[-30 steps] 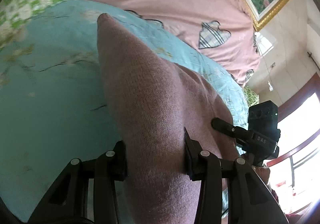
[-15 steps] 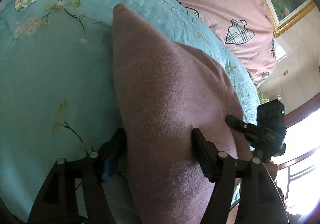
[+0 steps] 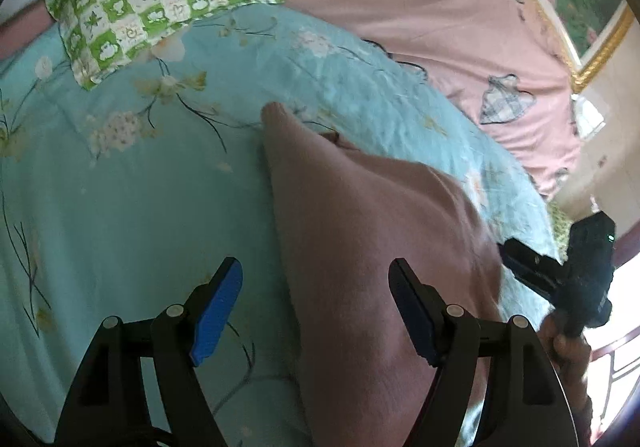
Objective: Fold small clothes
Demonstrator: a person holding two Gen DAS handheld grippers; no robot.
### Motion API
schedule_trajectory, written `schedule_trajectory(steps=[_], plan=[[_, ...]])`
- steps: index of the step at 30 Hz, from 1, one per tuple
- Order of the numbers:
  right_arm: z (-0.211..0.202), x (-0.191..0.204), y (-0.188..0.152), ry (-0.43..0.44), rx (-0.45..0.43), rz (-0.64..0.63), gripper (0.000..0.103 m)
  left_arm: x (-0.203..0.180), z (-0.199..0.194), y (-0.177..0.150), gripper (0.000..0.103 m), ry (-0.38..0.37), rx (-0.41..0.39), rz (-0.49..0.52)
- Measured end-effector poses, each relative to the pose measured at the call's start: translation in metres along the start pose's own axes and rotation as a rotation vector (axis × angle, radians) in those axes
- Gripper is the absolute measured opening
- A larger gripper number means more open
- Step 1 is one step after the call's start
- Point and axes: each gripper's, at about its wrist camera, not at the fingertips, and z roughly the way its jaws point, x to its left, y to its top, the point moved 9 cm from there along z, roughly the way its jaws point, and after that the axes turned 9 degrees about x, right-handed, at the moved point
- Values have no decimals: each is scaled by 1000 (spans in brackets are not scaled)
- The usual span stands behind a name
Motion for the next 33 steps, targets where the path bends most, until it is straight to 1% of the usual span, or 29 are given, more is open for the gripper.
schedule_trajectory(steps=[2, 4, 5, 6, 7, 8, 10, 14, 16, 18, 20, 22, 24, 25, 26, 27, 28, 29, 30, 31, 33], plan=[[13, 3, 1, -17, 15, -12, 44, 3, 6, 4, 76, 12, 6, -6], [22, 4, 1, -40, 18, -22, 39, 5, 15, 7, 76, 17, 15, -12], [25, 5, 1, -49, 17, -30, 25, 4, 18, 7, 76, 19, 19, -12], [26, 5, 2, -54, 15, -41, 17, 4, 20, 7, 76, 23, 21, -10], [25, 6, 3, -62, 6, -51, 15, 3, 22, 6, 76, 27, 23, -8], [23, 6, 4, -73, -4, -60, 10, 3, 23, 6, 76, 27, 24, -6], [14, 10, 8, -95, -25, -92, 7, -1, 23, 7, 76, 25, 28, 0], [-19, 21, 18, -99, -77, -132, 6, -19, 21, 6, 76, 35, 30, 48], [-25, 13, 19, -151, -80, -151, 6, -28, 26, 3, 76, 56, 35, 81], [-16, -8, 16, -178, -56, -112, 6, -32, 35, -1, 76, 95, 50, 97], [0, -27, 11, -169, -28, -49, 6, -31, 46, -4, 76, 123, 54, 107], [18, -46, 3, -172, 3, 0, 6, -26, 56, -8, 76, 118, 80, 91], [31, -54, -3, -170, 25, 25, 7, -25, 57, -9, 77, 101, 83, 79], [32, -55, -5, -158, 19, 38, 7, -25, 54, -10, 77, 96, 84, 74], [29, -55, -5, -143, 4, 55, 8, -25, 49, -10, 77, 92, 79, 72], [23, -54, -6, -116, -5, 71, 12, -26, 45, -11, 77, 93, 74, 73], [14, -51, -7, -92, -21, 85, 12, -26, 40, -13, 77, 96, 70, 80], [2, -47, -9, -81, -38, 93, 18, -26, 34, -16, 77, 100, 66, 86], [-6, -44, -12, -77, -47, 90, 26, -26, 29, -20, 76, 98, 63, 91], [-20, -37, -18, -69, -64, 76, 29, -27, 22, -25, 76, 94, 61, 93], [-35, -24, -30, -39, -79, 42, 30, -26, 11, -36, 76, 84, 55, 95]])
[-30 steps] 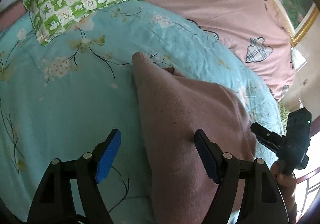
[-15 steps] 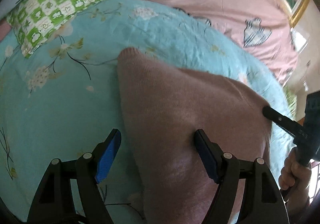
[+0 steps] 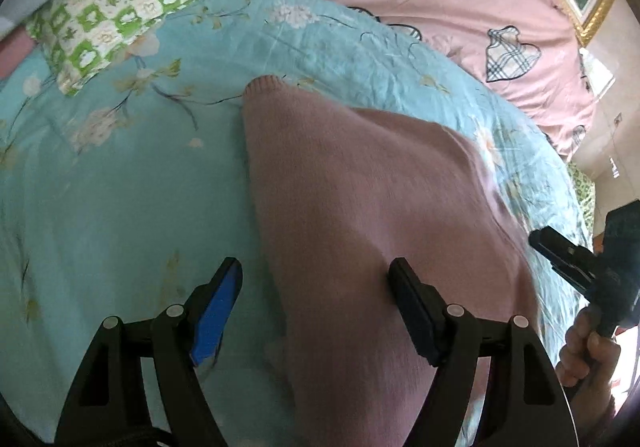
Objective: Fold small clothes
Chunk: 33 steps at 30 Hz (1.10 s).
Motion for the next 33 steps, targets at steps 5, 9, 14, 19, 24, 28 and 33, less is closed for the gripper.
schedule_trajectory(steps=[5, 9, 14, 19, 24, 28, 33], plan=[[-18, 21, -50, 44, 28, -72, 30, 3, -20, -41, 76, -17, 5, -9], [-2, 18, -85, 6, 89, -93, 30, 7, -17, -65, 76, 3, 40, -9], [-3, 22, -94, -14, 95, -125, 6, 6, -11, -74, 76, 25, 64, -8], [-35, 19, -80, -98, 53, -184, 6, -5, -5, -84, 77, 45, 91, 39], [5, -15, -103, -203, 143, -177, 6, -1, 13, -100, 79, 65, 119, 29], [7, -22, -104, -150, 122, -115, 5, 0, 9, -104, 79, 66, 112, 43], [-14, -14, -99, -166, 113, -107, 26, 4, -13, -106, 77, 45, 79, 40]])
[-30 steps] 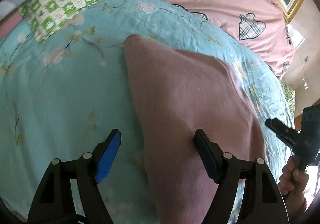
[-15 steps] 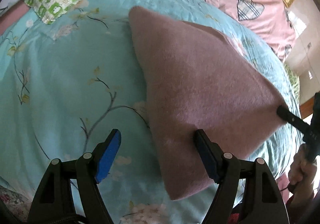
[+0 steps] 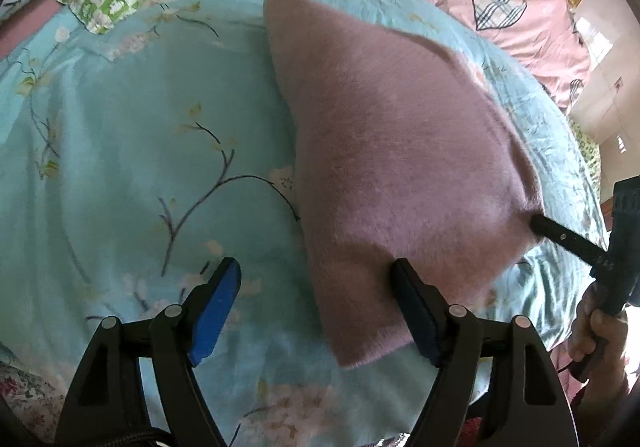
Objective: Fold small clothes
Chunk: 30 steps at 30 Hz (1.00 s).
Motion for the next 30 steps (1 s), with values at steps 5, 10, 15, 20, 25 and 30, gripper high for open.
schedule_trajectory(steps=[5, 10, 15, 20, 25, 30], plan=[[-41, 15, 22, 34, -127, 13, 39, -4, -32, 15, 77, -41, -87, 13], [-31, 64, 55, 184, -159, -34, 39, -37, -41, 31, 74, -209, -121, 16], [19, 57, 41, 134, -53, -4, 38, -57, -18, 7, 51, -265, -73, 60], [41, 15, 29, 68, -27, 40, 0, -47, 15, -2, 41, -222, -39, 58], [38, 10, 28, 100, -43, 40, 0, -52, 13, -7, 43, -182, -44, 83], [19, 20, 13, 66, -61, -7, 3, -57, 5, -16, 59, -198, -51, 94]])
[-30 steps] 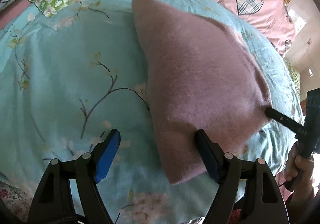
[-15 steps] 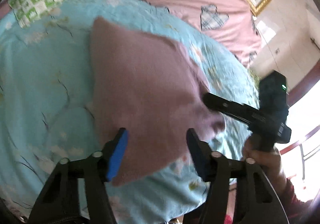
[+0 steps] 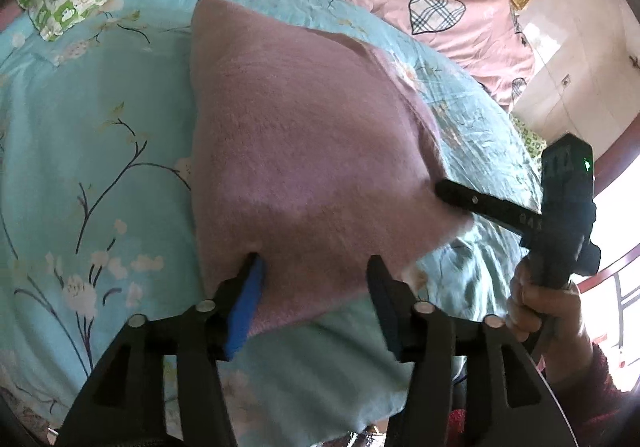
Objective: Fold small clothes
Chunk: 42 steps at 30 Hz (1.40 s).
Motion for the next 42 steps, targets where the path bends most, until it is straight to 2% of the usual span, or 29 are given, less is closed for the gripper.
schedule_trajectory(steps=[3, 6, 11, 13, 14, 15, 17, 22, 29, 36, 40, 42], plan=[[0, -8, -21, -51, 31, -23, 3, 1, 3, -6, 59, 30, -1, 22], [-7, -15, -28, 17, 11, 42, 3, 0, -4, -7, 60, 29, -11, 13], [-39, 0, -24, 16, -51, 25, 6, 3, -28, -13, 68, 50, -55, -1], [-49, 9, -23, 18, -69, 12, 12, 9, -39, -18, 72, 80, -82, -9], [-53, 13, -24, 17, -79, 4, 25, 10, -42, -21, 77, 96, -91, -14], [-57, 17, -26, 12, -89, -5, 43, 13, -46, -24, 79, 114, -101, -19], [-65, 26, -32, -1, -114, -30, 54, 16, -53, -31, 80, 148, -119, -16], [-63, 42, -55, -39, -110, -87, 55, 25, -59, -53, 82, 229, -126, 11], [-49, 47, -86, -98, -63, -133, 61, 34, -55, -78, 83, 235, -105, -1], [-53, 43, -107, -160, -63, -164, 79, 47, -60, -96, 84, 314, -120, 14], [-51, 42, -114, -181, -53, -176, 85, 53, -61, -96, 85, 382, -129, 10], [-48, 44, -113, -183, -44, -179, 86, 54, -60, -93, 85, 383, -120, 5]])
